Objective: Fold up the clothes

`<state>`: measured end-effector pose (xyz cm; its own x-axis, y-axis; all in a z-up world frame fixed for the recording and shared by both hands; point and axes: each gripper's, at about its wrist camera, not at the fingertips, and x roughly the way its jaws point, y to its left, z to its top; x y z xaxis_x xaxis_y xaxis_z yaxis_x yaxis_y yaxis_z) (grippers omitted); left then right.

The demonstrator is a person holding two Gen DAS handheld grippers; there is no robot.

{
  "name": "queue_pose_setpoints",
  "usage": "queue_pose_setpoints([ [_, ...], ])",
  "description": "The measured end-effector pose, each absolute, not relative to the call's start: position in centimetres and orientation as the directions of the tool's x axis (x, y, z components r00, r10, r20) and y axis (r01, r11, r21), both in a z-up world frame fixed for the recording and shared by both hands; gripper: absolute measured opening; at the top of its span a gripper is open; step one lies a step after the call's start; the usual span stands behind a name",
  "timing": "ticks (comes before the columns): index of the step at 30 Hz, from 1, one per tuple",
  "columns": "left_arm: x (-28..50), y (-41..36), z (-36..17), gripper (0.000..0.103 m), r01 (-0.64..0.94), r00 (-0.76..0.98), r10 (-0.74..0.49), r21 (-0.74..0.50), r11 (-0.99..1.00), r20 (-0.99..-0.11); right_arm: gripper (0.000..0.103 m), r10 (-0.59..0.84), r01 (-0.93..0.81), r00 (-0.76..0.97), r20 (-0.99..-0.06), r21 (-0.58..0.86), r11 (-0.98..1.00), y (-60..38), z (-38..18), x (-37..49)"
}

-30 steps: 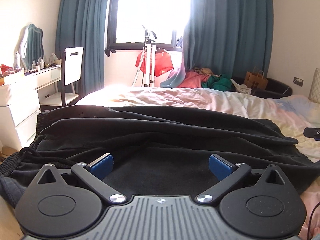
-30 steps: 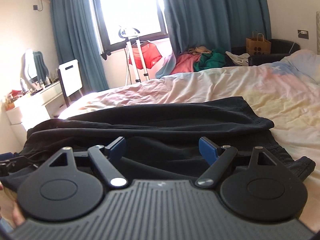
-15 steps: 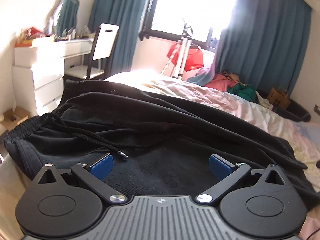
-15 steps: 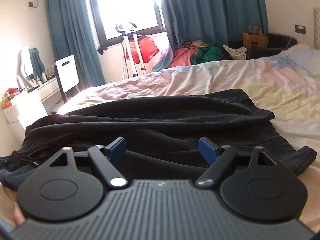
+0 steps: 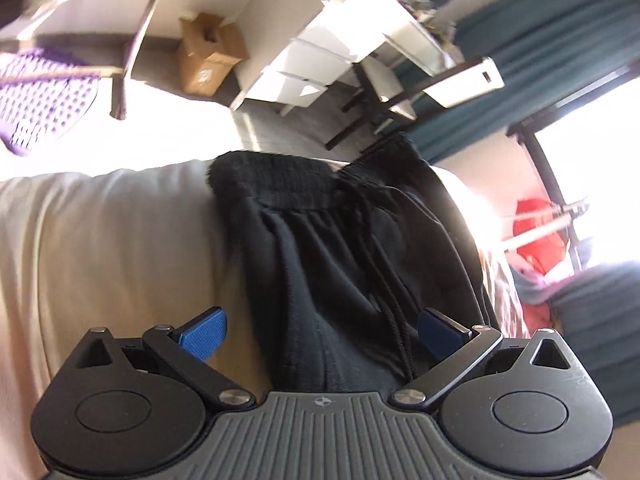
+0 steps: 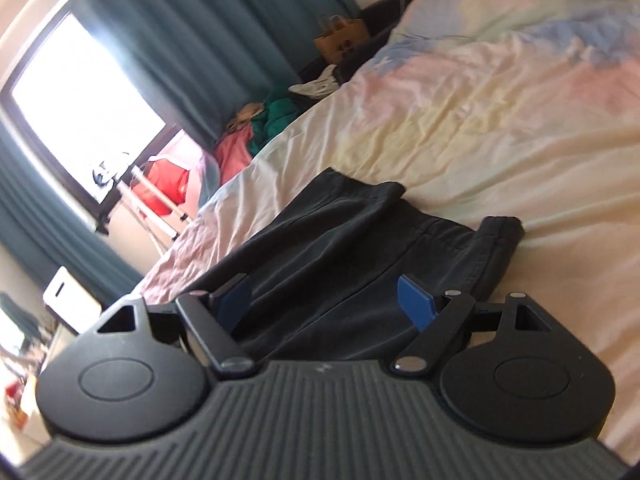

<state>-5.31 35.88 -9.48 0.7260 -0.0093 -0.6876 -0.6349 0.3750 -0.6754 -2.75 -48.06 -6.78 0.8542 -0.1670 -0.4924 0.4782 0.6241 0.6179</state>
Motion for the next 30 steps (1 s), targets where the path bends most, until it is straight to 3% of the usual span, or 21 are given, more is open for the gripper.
queue_pose_setpoints([
  [3, -6.2, 36.8, -10.5, 0.101, -0.646, 0.733, -0.008, -0.701, 0.304, -0.680, 0.083, -0.189, 0.539, 0.833, -0.519, 0.690, 0.483, -50.9, -8.5, -4.0],
  [8, -4.8, 36.5, -10.8, 0.094, -0.616, 0.731, -0.071, -0.701, 0.359, -0.679, 0.084, -0.163, 0.592, 0.804, -0.572, 0.745, 0.306, -53.5, -11.6, -4.9],
  [14, -3.1, 35.3, -11.7, 0.092, -0.617, 0.702, -0.102, -0.675, 0.405, -0.704, 0.083, -0.091, 0.609, 0.793, -0.603, 0.773, 0.177, -54.7, -14.7, -4.1],
  [17, -3.0, 35.3, -12.3, 0.088, -0.617, 0.706, -0.114, -0.687, 0.385, -0.698, 0.074, 0.006, 0.583, 0.809, -0.588, 0.804, 0.113, -54.8, -16.8, -2.9],
  [20, -3.0, 35.6, -13.3, 0.078, -0.598, 0.735, -0.148, -0.736, 0.318, -0.661, 0.071, -0.009, 0.614, 0.787, -0.617, 0.782, 0.108, -55.3, -17.5, -1.4],
  [22, -3.3, 35.7, -14.0, 0.071, -0.576, 0.766, -0.166, -0.778, 0.253, -0.621, 0.061, -0.037, 0.635, 0.771, -0.636, 0.764, 0.115, -55.6, -17.7, -0.4],
  [24, -3.8, 35.8, -14.7, 0.067, -0.560, 0.791, -0.176, -0.809, 0.178, -0.586, 0.036, -0.071, 0.650, 0.759, -0.647, 0.750, 0.122, -56.0, -17.8, 0.4],
  [27, -3.9, 35.8, -15.1, 0.051, -0.547, 0.804, -0.192, -0.827, 0.133, -0.563, 0.012, -0.110, 0.659, 0.752, -0.650, 0.741, 0.130, -56.1, -17.7, 0.8],
  [30, -4.1, 35.6, -14.7, 0.032, -0.525, 0.817, -0.194, -0.839, 0.142, -0.543, 0.008, -0.147, 0.660, 0.751, -0.644, 0.737, 0.143, -56.1, -17.4, 1.1],
])
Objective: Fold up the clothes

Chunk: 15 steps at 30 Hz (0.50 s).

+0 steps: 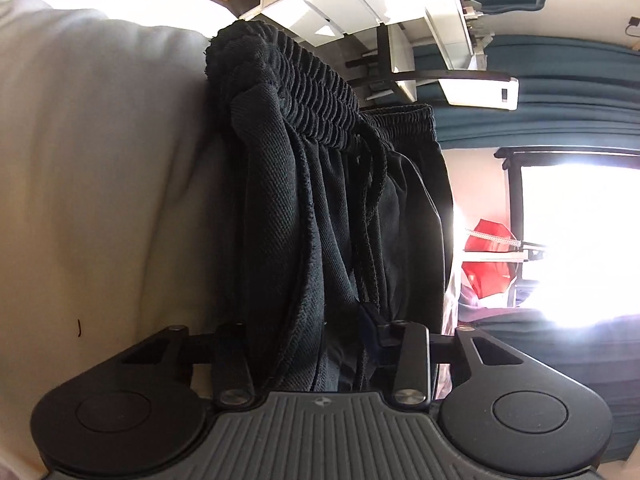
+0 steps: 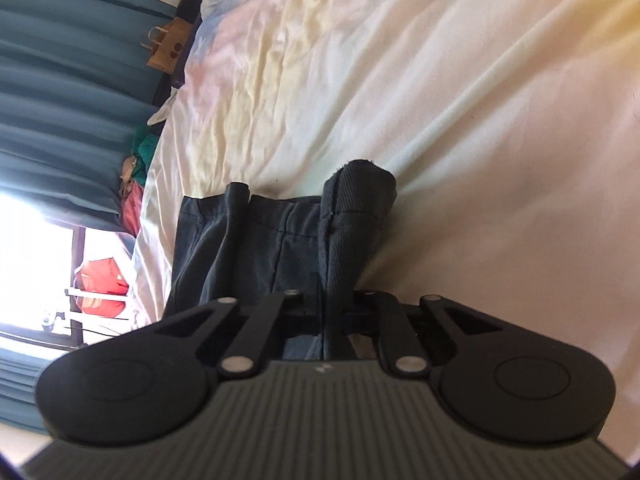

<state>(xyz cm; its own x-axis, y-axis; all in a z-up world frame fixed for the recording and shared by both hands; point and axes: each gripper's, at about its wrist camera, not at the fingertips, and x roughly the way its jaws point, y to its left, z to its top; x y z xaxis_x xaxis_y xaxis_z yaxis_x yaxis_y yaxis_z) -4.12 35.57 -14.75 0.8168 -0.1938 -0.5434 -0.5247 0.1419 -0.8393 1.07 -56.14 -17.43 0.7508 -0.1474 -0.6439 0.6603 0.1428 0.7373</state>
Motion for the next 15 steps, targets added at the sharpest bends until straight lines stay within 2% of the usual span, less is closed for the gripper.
queue_pose_setpoints([
  [3, -4.3, 35.3, -14.0, 0.026, -0.489, 0.838, -0.184, -0.857, 0.163, -0.513, 0.008, -0.170, 0.623, 0.782, -0.600, 0.751, 0.216, -55.8, -15.8, 0.9],
  [5, -4.2, 34.8, -12.9, 0.013, -0.478, 0.838, -0.165, -0.846, 0.237, -0.520, 0.007, -0.183, 0.593, 0.805, -0.564, 0.761, 0.262, -55.5, -14.6, 0.5],
  [8, -4.3, 34.0, -11.2, 0.009, -0.444, 0.850, -0.138, -0.833, 0.330, -0.508, 0.007, -0.202, 0.572, 0.820, -0.535, 0.761, 0.307, -55.1, -13.4, -0.1],
  [15, -5.7, 34.3, -5.4, 0.008, -0.355, 0.899, -0.122, -0.863, 0.360, -0.420, 0.007, -0.218, 0.567, 0.824, -0.523, 0.770, 0.294, -54.5, -10.9, -2.4],
])
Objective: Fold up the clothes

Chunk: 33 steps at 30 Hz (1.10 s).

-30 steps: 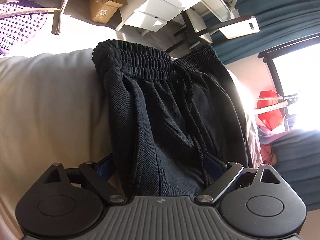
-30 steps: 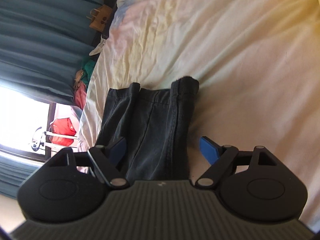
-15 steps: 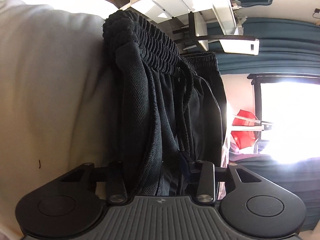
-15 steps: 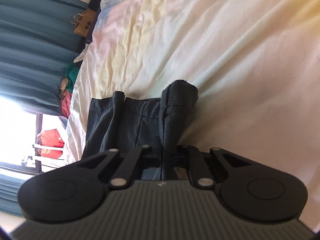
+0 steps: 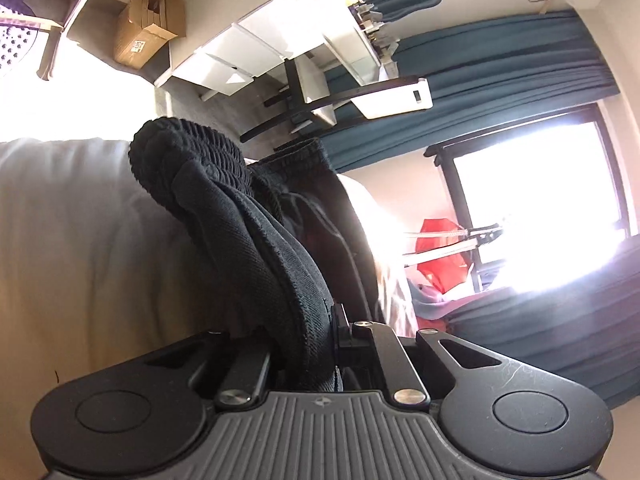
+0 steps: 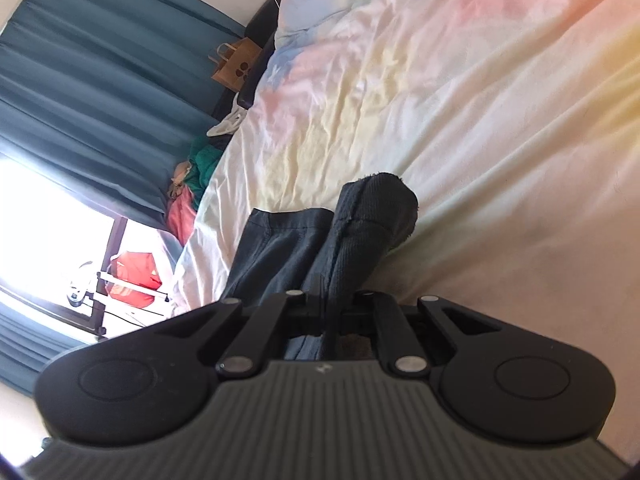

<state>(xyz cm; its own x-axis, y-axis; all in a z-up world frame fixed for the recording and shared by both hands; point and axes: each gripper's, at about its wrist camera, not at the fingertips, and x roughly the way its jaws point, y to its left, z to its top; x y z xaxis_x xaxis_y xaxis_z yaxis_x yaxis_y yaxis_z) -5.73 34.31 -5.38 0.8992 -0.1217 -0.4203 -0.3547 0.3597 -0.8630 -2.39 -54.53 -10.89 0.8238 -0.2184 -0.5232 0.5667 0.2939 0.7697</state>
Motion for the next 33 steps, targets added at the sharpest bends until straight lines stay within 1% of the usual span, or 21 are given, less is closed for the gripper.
queue_pose_setpoints([
  [1, -5.4, 34.2, -4.1, 0.008, -0.342, 0.903, -0.121, -0.860, 0.378, -0.412, 0.007, -0.224, 0.570, 0.821, -0.525, 0.763, 0.303, -54.5, -10.1, -2.1],
  [4, -1.6, 33.0, 0.8, 0.008, -0.292, 0.907, -0.115, -0.804, 0.518, -0.405, 0.007, -0.218, 0.582, 0.813, -0.540, 0.749, 0.317, -55.0, -7.3, 0.4],
  [7, 5.5, 31.2, 4.0, 0.008, -0.286, 0.905, -0.099, -0.762, 0.581, -0.414, 0.007, -0.241, 0.605, 0.796, -0.555, 0.711, 0.359, -55.6, -4.5, 6.1],
  [9, 12.4, 29.8, 5.0, 0.008, -0.310, 0.892, -0.077, -0.727, 0.613, -0.445, 0.007, -0.274, 0.632, 0.774, -0.571, 0.665, 0.398, -55.9, -3.2, 10.5],
  [11, 18.8, 28.1, 5.0, 0.008, -0.352, 0.867, -0.044, -0.672, 0.651, -0.497, 0.007, -0.323, 0.676, 0.732, -0.599, 0.586, 0.446, -56.2, -2.9, 16.1],
  [13, 24.8, 26.7, 4.2, 0.008, -0.395, 0.843, -0.010, -0.631, 0.668, -0.538, 0.007, -0.361, 0.713, 0.693, -0.624, 0.522, 0.468, -56.4, -3.5, 21.2],
  [15, 30.2, 25.5, 2.7, 0.008, -0.421, 0.831, 0.022, -0.603, 0.678, -0.556, 0.007, -0.389, 0.737, 0.664, -0.638, 0.473, 0.483, -56.7, -4.6, 26.1],
  [18, 37.3, 23.9, -1.1, 0.009, -0.476, 0.782, 0.078, -0.512, 0.715, -0.618, 0.007, -0.414, 0.761, 0.625, -0.661, 0.398, 0.513, -56.7, -7.1, 32.6],
  [20, 41.1, 23.6, -4.2, 0.009, -0.515, 0.737, 0.087, -0.474, 0.715, -0.670, 0.007, -0.430, 0.781, 0.587, -0.686, 0.339, 0.524, -56.7, -9.5, 35.8],
  [24, 44.9, 23.7, -9.5, 0.012, -0.536, 0.688, 0.078, -0.434, 0.724, -0.721, 0.007, -0.430, 0.806, 0.538, -0.725, 0.293, 0.515, -57.1, -14.5, 39.2],
  [26, 45.8, 23.7, -10.8, 0.017, -0.527, 0.675, 0.064, -0.419, 0.739, -0.735, 0.007, -0.416, 0.807, 0.536, -0.735, 0.302, 0.507, -57.3, -16.1, 39.6],
  [28, 46.7, 24.5, -11.5, 0.021, -0.502, 0.679, 0.042, -0.422, 0.755, -0.732, 0.009, -0.402, 0.801, 0.544, -0.737, 0.314, 0.510, -57.4, -16.6, 39.5],
  [30, 46.4, 24.8, -11.0, 0.023, -0.470, 0.689, 0.016, -0.431, 0.770, -0.724, 0.013, -0.373, 0.779, 0.575, -0.728, 0.347, 0.523, -57.5, -16.3, 39.0],
  [31, 46.1, 24.9, -10.6, 0.028, -0.459, 0.694, 0.010, -0.431, 0.777, -0.720, 0.014, -0.346, 0.762, 0.596, -0.724, 0.376, 0.527, -57.7, -16.0, 38.4],
  [32, 45.5, 25.0, -10.0, 0.038, -0.450, 0.699, 0.005, -0.434, 0.781, -0.716, 0.018, -0.319, 0.744, 0.619, -0.718, 0.406, 0.530, -58.0, -15.5, 37.7],
  [33, 44.8, 25.1, -9.4, 0.043, -0.441, 0.704, 0.000, -0.437, 0.784, -0.710, 0.024, -0.295, 0.726, 0.641, -0.709, 0.435, 0.532, -58.2, -15.0, 36.8],
])
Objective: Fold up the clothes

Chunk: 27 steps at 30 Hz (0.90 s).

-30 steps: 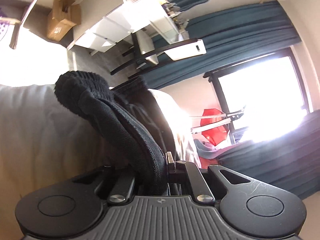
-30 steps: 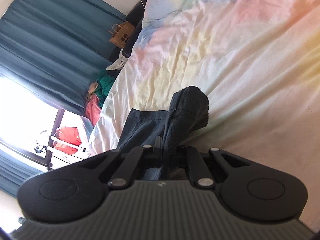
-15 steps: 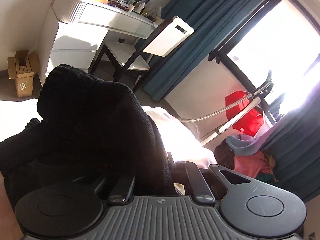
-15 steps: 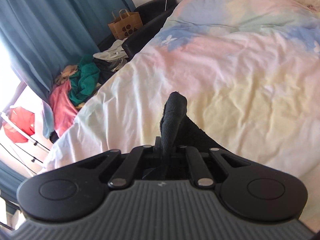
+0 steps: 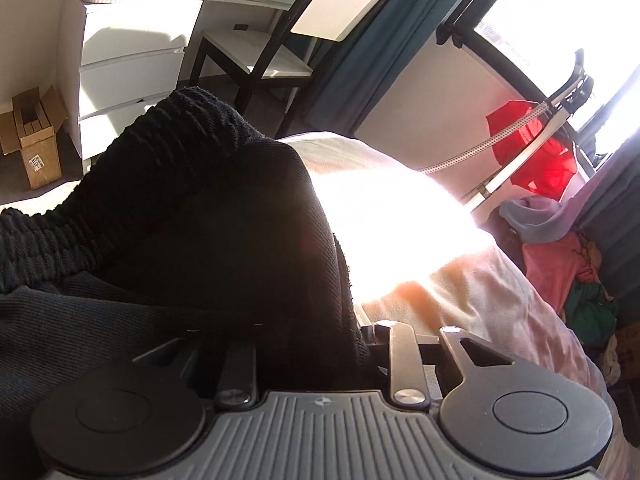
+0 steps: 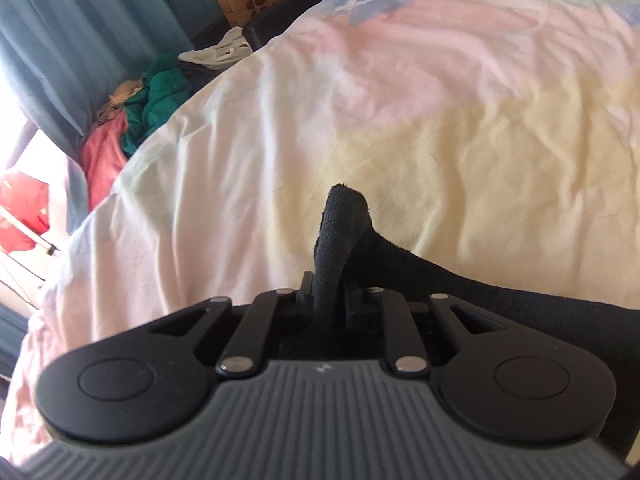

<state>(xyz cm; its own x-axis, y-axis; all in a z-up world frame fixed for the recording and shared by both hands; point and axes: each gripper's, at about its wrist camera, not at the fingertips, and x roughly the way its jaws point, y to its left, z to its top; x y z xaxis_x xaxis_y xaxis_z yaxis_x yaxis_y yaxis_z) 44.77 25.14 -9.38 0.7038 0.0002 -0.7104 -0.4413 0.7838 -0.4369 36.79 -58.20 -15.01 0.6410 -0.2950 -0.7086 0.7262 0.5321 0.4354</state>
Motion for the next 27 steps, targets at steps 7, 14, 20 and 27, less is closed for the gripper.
queue_pose_setpoints([
  [7, 35.9, 27.1, -6.1, 0.083, -0.402, 0.782, -0.027, -0.536, 0.742, -0.623, 0.057, -0.297, 0.635, 0.763, -0.574, 0.579, 0.511, -58.3, -11.9, 24.6],
  [14, 26.3, 29.8, -11.1, 0.092, -0.522, 0.784, -0.079, -0.722, 0.454, -0.616, 0.072, -0.301, 0.615, 0.788, -0.537, 0.664, 0.426, -57.6, -14.0, 14.7],
  [20, 18.3, 34.0, -16.9, 0.093, -0.534, 0.797, -0.155, -0.802, 0.268, -0.583, 0.072, -0.042, 0.536, 0.841, -0.539, 0.820, 0.198, -57.3, -19.7, 15.7],
  [27, 22.9, 33.5, -18.2, 0.075, -0.457, 0.879, 0.011, -0.837, 0.300, -0.476, 0.071, -0.068, 0.497, 0.864, -0.499, 0.825, 0.270, -56.8, -21.0, 21.5],
])
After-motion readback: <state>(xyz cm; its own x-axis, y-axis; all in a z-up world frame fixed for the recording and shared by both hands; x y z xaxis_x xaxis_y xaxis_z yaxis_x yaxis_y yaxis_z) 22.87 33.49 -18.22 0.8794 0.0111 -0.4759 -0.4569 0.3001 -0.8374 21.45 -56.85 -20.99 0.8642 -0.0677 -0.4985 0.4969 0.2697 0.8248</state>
